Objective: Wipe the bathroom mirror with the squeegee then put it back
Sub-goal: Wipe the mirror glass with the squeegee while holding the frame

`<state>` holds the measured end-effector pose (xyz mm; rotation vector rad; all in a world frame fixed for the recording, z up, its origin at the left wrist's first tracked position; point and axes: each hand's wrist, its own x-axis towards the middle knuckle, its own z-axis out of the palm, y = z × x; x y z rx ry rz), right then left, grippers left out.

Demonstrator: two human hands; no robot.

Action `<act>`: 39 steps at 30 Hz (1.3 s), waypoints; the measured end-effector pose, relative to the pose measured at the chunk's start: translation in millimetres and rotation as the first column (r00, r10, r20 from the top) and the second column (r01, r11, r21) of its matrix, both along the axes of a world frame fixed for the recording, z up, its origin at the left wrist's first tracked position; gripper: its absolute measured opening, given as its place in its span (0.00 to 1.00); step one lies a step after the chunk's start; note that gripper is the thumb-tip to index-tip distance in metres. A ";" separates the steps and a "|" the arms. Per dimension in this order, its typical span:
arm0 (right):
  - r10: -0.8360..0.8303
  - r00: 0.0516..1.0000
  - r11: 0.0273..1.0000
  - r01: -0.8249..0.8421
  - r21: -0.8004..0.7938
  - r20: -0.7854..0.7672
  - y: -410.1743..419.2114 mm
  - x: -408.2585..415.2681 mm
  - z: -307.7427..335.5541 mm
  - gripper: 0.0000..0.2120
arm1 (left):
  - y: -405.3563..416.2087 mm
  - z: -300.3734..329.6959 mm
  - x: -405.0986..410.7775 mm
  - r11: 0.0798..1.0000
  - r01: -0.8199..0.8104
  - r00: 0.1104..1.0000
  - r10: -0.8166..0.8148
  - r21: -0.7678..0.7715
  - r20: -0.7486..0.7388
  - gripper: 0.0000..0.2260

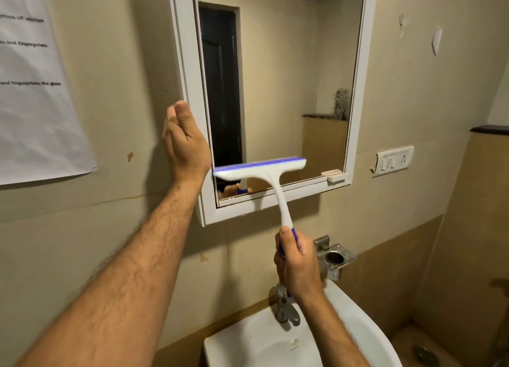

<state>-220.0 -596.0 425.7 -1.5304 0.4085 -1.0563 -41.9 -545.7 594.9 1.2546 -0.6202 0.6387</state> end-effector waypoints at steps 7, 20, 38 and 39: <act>0.002 1.000 0.999 -0.002 0.034 0.006 3.2 -4.0 -18.8 0.17 | -0.7 -2.3 3.0 1.000 -0.018 1.000 0.018 0.005 -0.010 0.24; -0.022 0.999 1.000 0.022 -0.009 0.028 -2.3 9.2 -21.3 0.20 | -1.6 -4.2 3.9 1.000 -0.011 1.000 0.011 -0.023 0.002 0.23; -0.085 0.996 0.996 0.083 -0.045 -0.030 -2.1 1.5 -27.1 0.20 | -5.2 -4.4 10.9 0.998 0.007 1.000 -0.009 -0.057 -0.030 0.24; -0.096 0.994 0.994 0.094 -0.058 -0.041 -3.4 -0.9 -34.1 0.20 | -5.1 -4.1 10.7 0.998 0.004 1.000 -0.006 -0.055 -0.026 0.23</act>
